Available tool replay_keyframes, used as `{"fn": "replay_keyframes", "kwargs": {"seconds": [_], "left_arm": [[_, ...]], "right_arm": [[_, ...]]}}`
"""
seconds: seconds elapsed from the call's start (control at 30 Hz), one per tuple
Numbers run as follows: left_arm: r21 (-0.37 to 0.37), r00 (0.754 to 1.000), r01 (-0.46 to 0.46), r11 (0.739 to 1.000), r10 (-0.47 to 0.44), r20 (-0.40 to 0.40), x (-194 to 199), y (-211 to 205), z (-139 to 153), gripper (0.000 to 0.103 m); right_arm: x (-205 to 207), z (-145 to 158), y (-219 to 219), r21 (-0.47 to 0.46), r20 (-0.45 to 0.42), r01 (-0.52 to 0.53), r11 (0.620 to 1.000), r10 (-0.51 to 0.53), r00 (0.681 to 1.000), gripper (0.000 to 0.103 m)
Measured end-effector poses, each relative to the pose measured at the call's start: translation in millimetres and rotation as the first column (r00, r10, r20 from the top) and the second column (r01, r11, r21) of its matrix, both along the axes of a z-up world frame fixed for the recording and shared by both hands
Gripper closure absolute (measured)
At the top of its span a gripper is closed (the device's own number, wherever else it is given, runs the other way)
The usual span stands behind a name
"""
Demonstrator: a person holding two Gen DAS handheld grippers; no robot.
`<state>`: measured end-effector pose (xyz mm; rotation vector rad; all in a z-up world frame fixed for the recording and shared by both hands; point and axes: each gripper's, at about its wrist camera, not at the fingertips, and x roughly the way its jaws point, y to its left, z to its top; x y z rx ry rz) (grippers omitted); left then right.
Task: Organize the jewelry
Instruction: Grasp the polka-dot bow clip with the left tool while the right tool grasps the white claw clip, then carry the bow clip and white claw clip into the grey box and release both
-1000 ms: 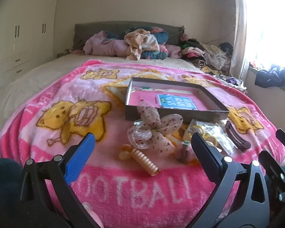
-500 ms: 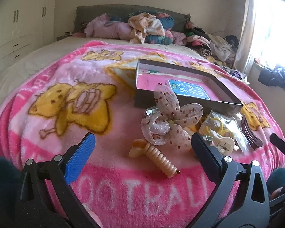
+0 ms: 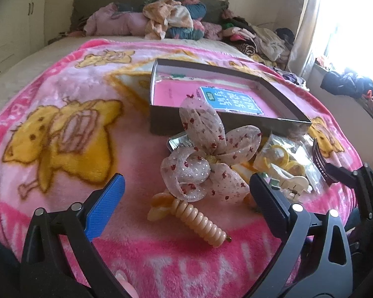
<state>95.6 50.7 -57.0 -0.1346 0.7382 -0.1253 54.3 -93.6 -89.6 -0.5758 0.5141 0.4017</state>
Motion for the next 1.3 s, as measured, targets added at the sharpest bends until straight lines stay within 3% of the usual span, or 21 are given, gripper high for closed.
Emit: {"fn": "replay_keyframes", "kwargs": {"seconds": [0.33, 0.43, 0.57, 0.77, 1.1, 1.3], "left_arm": [[-0.024, 0.999, 0.010, 1.000, -0.010, -0.039, 17, 4, -7, 0.043], [-0.042, 0.999, 0.022, 0.999, -0.024, -0.041, 19, 6, -8, 0.057], [-0.060, 0.998, 0.049, 0.997, -0.051, -0.026, 17, 5, -6, 0.078], [-0.077, 0.997, 0.076, 0.994, -0.075, 0.015, 9, 3, 8, 0.095], [-0.056, 0.989, 0.122, 0.991, -0.117, 0.088, 9, -13, 36, 0.099], [-0.032, 0.981, 0.156, 0.987, -0.151, 0.121, 16, -27, 49, 0.100]], "right_arm": [[15, -14, 7, -0.056, -0.029, -0.040, 0.998, 0.038, 0.999, 0.054], [23, -13, 6, -0.051, -0.029, -0.023, 0.998, 0.022, 0.999, 0.072], [28, -6, -7, 0.049, -0.088, -0.012, 0.999, 0.016, 0.996, 0.073], [28, 10, -25, 0.220, -0.162, 0.013, 0.975, 0.024, 0.986, 0.075], [21, 36, -51, 0.388, -0.189, 0.079, 0.918, -0.004, 0.982, 0.078], [30, 47, -72, 0.435, -0.186, 0.115, 0.893, -0.035, 0.982, 0.079]]}}
